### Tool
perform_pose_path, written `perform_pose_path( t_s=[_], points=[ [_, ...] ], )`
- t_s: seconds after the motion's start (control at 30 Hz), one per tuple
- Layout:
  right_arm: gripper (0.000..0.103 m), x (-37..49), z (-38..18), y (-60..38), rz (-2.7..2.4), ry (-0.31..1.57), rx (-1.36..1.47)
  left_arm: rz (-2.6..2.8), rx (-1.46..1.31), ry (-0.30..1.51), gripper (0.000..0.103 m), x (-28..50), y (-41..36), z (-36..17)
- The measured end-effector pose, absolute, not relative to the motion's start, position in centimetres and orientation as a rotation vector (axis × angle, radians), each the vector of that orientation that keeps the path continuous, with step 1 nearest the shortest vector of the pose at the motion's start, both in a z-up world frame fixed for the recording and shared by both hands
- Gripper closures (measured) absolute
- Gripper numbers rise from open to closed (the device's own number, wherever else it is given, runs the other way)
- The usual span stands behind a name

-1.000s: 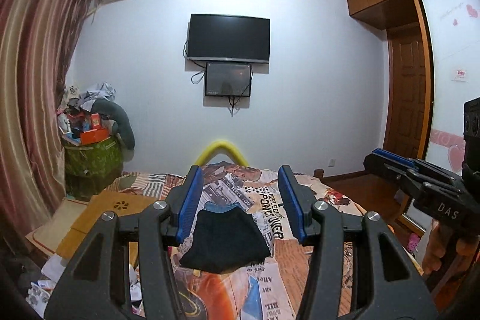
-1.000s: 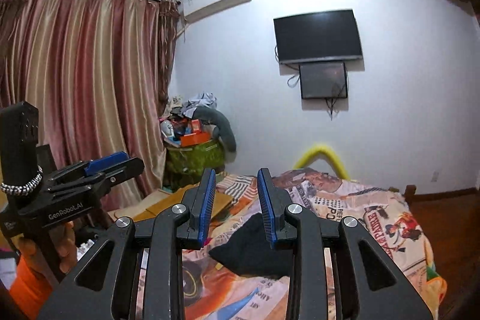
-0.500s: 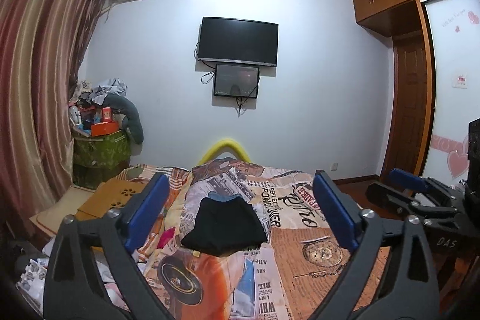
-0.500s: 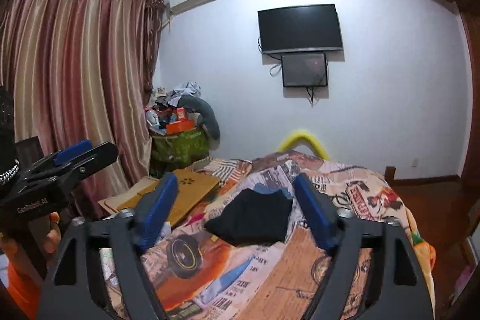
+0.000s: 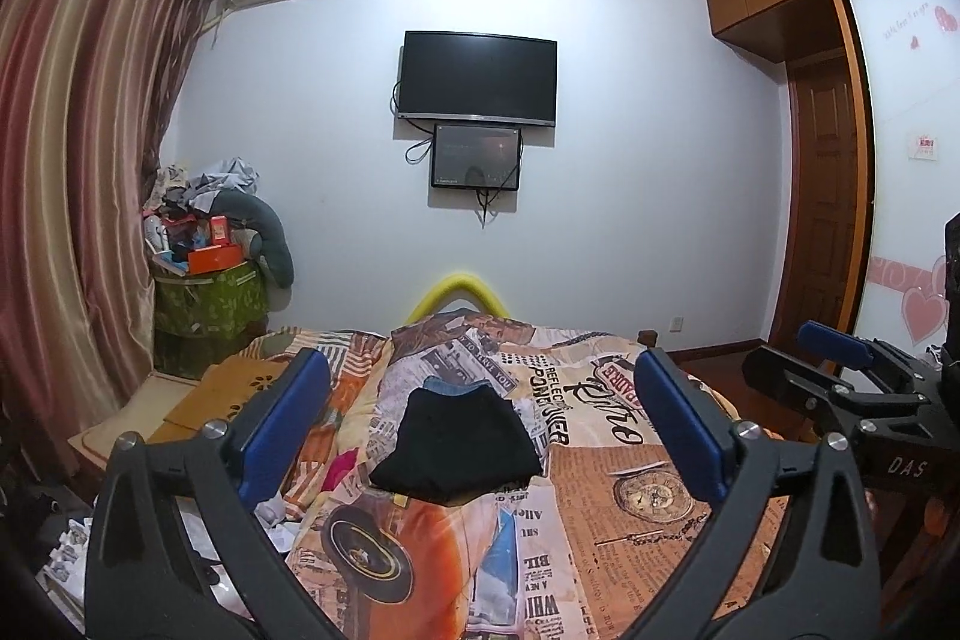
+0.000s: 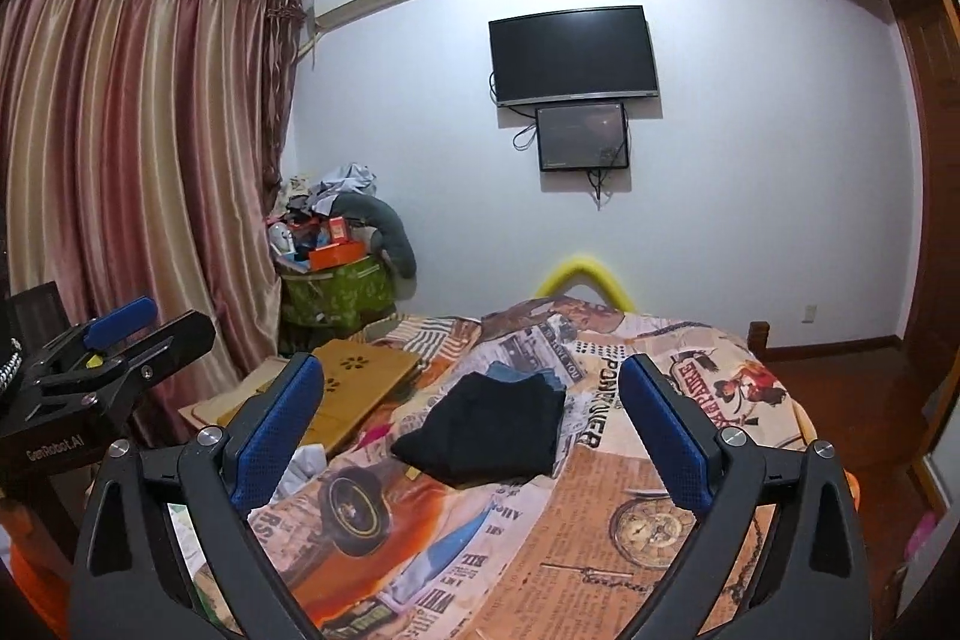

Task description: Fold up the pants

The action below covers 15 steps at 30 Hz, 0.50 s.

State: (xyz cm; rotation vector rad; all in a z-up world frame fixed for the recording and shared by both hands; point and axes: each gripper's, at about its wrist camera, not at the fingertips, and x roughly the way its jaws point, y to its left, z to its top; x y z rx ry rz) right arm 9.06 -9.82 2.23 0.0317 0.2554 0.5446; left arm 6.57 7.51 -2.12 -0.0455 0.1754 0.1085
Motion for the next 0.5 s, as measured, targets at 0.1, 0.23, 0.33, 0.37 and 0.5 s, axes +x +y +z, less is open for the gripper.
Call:
perform_pose_path(
  t_s=[0.1,0.23,0.33,0.37,0.5],
  points=[
    [0.005,8.85,2.11,-9.82,0.543,0.253,0.029,0.105,-0.049,0.178,0.001,6.65,7.54,-2.35],
    [0.005,8.74,1.97,-9.76,0.542,0.257,0.026,0.106,-0.043,0.182,0.001,6.70,7.42,-2.40],
    [0.005,8.77,1.91,-9.86,0.543,0.264,0.026,0.106,-0.037,0.184,0.001,6.73,7.31,-2.51],
    [0.005,8.79,1.87,-9.90,0.542,0.266,0.026,0.105,-0.035,0.185,0.001,6.77,7.29,-2.52],
    [0.005,8.89,1.92,-9.99,0.540,0.271,0.024,0.102,-0.028,0.190,0.001,6.95,7.06,-2.70]
  ],
)
